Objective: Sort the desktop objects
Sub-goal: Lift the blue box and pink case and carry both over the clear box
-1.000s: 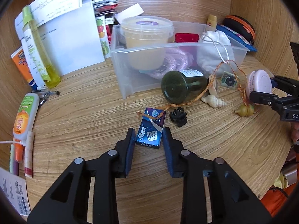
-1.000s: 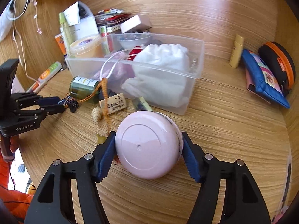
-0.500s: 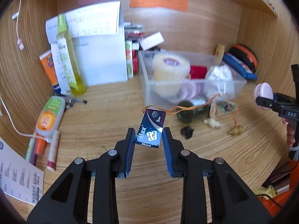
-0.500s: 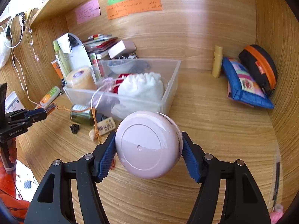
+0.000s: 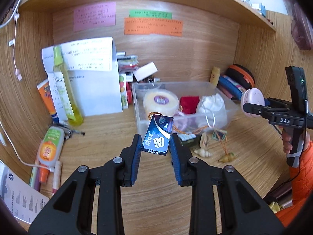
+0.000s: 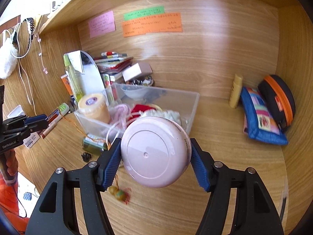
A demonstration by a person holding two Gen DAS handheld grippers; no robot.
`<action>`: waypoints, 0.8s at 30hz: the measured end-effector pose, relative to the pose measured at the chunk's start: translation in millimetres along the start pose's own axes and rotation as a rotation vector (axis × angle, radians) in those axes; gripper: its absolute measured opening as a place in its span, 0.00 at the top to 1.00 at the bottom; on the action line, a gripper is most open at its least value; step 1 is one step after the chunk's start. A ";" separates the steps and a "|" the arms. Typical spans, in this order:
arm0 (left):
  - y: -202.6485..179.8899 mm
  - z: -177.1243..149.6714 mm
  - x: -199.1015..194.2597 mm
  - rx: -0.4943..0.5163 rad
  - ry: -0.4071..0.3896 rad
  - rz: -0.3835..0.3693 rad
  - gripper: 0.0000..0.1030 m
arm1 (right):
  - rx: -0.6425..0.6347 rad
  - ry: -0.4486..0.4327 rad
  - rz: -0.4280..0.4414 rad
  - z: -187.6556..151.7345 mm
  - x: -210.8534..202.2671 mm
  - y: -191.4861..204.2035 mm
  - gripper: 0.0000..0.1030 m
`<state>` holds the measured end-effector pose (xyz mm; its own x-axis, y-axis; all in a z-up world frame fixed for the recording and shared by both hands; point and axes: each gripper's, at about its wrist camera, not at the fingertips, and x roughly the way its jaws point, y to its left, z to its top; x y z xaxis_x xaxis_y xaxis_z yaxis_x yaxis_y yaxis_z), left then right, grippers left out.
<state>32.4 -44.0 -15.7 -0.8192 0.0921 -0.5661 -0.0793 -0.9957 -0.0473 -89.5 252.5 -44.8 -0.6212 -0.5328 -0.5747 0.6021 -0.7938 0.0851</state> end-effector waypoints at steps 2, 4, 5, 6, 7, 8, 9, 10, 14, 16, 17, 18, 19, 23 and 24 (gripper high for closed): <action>3.5 5.6 -1.7 -0.009 -0.015 -0.001 0.72 | -0.007 -0.009 0.007 6.1 1.6 1.9 0.39; 6.9 11.4 -2.0 -0.016 -0.028 0.004 0.72 | -0.015 -0.017 0.012 12.0 4.6 3.7 0.39; 9.0 14.4 -1.2 -0.020 -0.033 0.005 0.72 | -0.019 -0.020 0.014 14.8 6.2 4.5 0.39; 10.6 16.2 -0.2 -0.024 -0.035 0.006 0.72 | -0.022 -0.023 0.016 17.2 7.4 5.2 0.39; 12.7 19.0 1.4 -0.028 -0.037 0.006 0.72 | -0.025 -0.025 0.018 19.9 9.0 6.1 0.39; 14.2 21.3 2.9 -0.031 -0.039 0.004 0.72 | -0.027 -0.027 0.017 22.2 10.4 7.1 0.39; 15.5 24.1 5.1 -0.034 -0.041 0.005 0.72 | -0.030 -0.028 0.017 24.5 12.2 7.4 0.39; 16.2 27.1 7.2 -0.036 -0.044 0.005 0.72 | -0.033 -0.029 0.019 27.0 14.3 7.7 0.39; 19.0 37.5 18.9 -0.037 -0.046 0.003 0.72 | -0.033 -0.027 0.020 36.0 23.9 7.0 0.39; 21.6 40.2 23.9 -0.040 -0.042 -0.003 0.72 | -0.029 -0.022 0.022 39.4 28.7 6.3 0.39; 22.8 39.6 25.5 -0.040 -0.039 -0.005 0.72 | -0.028 -0.020 0.024 40.2 30.3 5.6 0.39; 24.7 37.7 27.1 -0.042 -0.030 -0.007 0.72 | -0.029 -0.018 0.027 41.1 32.4 5.7 0.39; 27.2 35.3 28.4 -0.045 -0.020 -0.008 0.72 | -0.028 -0.014 0.028 42.0 35.0 5.6 0.39; 42.7 15.3 39.4 -0.059 0.066 -0.005 0.72 | -0.029 0.010 0.032 45.7 46.5 3.1 0.39; 46.1 10.4 43.1 -0.064 0.089 -0.002 0.69 | -0.027 0.017 0.032 47.2 49.9 2.4 0.39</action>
<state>-12.5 -85.9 -33.7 -0.7650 0.0958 -0.6369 -0.0420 -0.9942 -0.0991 -142.7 210.1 -34.9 -0.5933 -0.5523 -0.5857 0.6349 -0.7683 0.0813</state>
